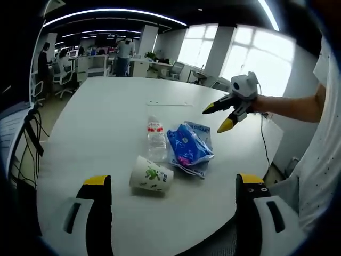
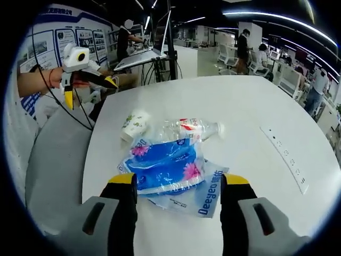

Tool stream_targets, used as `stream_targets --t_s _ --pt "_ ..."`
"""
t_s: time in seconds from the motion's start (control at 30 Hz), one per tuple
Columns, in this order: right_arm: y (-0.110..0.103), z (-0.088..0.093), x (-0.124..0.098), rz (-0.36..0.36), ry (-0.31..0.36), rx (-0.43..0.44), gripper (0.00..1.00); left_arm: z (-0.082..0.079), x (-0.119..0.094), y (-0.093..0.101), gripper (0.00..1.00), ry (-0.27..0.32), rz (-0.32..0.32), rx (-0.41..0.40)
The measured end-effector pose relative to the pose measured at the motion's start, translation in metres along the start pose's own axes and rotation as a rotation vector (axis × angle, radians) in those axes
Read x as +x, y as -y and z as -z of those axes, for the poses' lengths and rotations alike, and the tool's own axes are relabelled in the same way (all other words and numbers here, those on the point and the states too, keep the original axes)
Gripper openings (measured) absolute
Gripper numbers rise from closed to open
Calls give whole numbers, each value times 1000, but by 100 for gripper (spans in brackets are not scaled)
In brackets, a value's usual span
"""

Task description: Arrange the tabletop items into an orderly group along one side of the table until the central work area is clear of visible clutter.

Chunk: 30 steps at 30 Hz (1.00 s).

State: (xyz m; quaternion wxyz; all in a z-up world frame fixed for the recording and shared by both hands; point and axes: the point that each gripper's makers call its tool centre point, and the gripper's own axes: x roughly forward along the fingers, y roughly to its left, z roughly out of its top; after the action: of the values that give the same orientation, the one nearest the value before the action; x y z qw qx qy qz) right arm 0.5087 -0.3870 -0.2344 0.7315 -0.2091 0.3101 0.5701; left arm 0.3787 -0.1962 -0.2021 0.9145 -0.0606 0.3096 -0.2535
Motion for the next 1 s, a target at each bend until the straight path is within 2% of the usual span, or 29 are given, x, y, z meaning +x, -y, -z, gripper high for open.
stream_targets --t_s 1.0 --pt "19 4 39 -64 -40 -44 51 3 9 -1 99 7 -9 -45"
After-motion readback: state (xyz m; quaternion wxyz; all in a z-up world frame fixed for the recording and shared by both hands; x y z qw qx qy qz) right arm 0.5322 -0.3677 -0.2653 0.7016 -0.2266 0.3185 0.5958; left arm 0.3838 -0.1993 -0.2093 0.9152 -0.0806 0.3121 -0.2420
